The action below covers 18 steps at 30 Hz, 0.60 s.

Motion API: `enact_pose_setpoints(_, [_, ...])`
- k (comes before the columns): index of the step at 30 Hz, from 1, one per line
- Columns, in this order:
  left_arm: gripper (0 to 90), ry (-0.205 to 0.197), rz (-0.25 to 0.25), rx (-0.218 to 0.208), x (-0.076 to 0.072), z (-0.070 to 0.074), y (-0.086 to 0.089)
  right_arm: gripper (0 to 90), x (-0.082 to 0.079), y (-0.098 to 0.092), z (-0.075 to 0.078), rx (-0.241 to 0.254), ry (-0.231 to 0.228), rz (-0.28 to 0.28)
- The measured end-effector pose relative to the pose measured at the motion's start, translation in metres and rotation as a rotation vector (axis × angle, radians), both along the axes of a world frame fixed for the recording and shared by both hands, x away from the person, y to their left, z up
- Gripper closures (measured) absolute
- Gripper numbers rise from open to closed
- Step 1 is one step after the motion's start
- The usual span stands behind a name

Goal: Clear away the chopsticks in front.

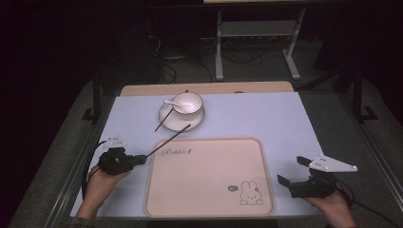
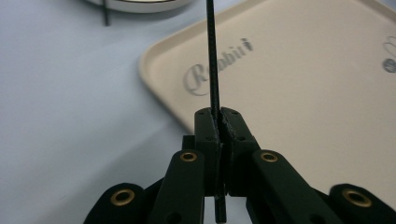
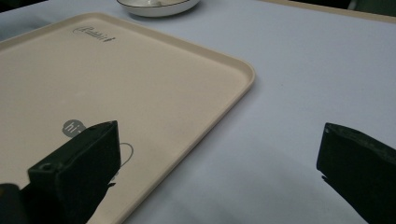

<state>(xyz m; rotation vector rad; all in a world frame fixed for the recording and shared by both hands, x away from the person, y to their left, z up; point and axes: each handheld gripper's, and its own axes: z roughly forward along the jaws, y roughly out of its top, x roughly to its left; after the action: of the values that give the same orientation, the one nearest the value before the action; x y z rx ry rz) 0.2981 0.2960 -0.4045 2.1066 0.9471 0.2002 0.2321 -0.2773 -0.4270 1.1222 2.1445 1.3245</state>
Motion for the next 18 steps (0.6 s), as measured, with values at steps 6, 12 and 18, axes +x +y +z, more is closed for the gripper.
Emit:
enact_pose_setpoints(6, [85.7, 0.01, -0.083, 0.002, -0.003, -0.002, -0.025, 0.0, 0.001, 0.0, -0.001, 0.004, 0.007, -0.006])
enact_pose_setpoints(12, [85.6, 0.033, -0.13, 0.02, -0.004, -0.01, -0.044, 0.0, 0.002, 0.0, -0.001, 0.009, 0.01, -0.009])
enact_pose_setpoints(18, [85.5, 0.052, -0.157, 0.073, -0.001, -0.02, -0.057, 0.0, 0.003, 0.002, -0.002, 0.006, 0.014, -0.006])
